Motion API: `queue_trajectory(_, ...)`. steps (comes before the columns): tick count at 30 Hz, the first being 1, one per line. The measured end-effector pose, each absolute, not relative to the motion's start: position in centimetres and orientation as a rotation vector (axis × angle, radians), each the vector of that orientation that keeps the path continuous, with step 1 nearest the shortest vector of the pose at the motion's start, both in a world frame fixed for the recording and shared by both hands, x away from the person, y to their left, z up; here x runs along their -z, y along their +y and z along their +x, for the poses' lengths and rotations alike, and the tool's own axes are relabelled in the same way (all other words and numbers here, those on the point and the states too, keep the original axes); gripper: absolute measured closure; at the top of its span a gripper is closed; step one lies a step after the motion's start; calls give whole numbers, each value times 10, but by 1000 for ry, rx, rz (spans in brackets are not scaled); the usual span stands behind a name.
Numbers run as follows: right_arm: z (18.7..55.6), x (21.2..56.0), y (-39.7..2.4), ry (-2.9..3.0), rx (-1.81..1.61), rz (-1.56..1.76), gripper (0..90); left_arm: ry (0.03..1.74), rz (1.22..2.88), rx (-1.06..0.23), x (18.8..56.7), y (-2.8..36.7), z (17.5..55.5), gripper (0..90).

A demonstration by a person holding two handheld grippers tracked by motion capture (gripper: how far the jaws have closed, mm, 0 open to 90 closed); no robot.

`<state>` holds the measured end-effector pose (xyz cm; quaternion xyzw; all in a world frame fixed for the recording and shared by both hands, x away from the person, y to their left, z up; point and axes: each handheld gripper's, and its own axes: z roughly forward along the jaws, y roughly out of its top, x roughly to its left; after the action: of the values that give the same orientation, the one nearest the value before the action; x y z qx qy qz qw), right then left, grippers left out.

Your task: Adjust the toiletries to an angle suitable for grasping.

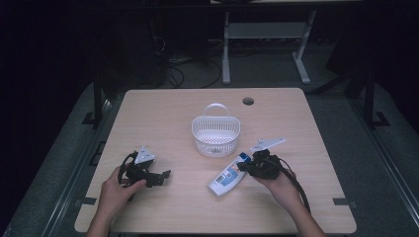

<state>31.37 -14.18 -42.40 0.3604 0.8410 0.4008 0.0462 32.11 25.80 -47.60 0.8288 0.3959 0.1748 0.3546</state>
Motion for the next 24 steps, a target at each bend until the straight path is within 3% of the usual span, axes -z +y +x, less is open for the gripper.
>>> queue_trajectory(24,316,428,-78,2661,-1247,972,898,1023,2142,-452,476,258,321,130)
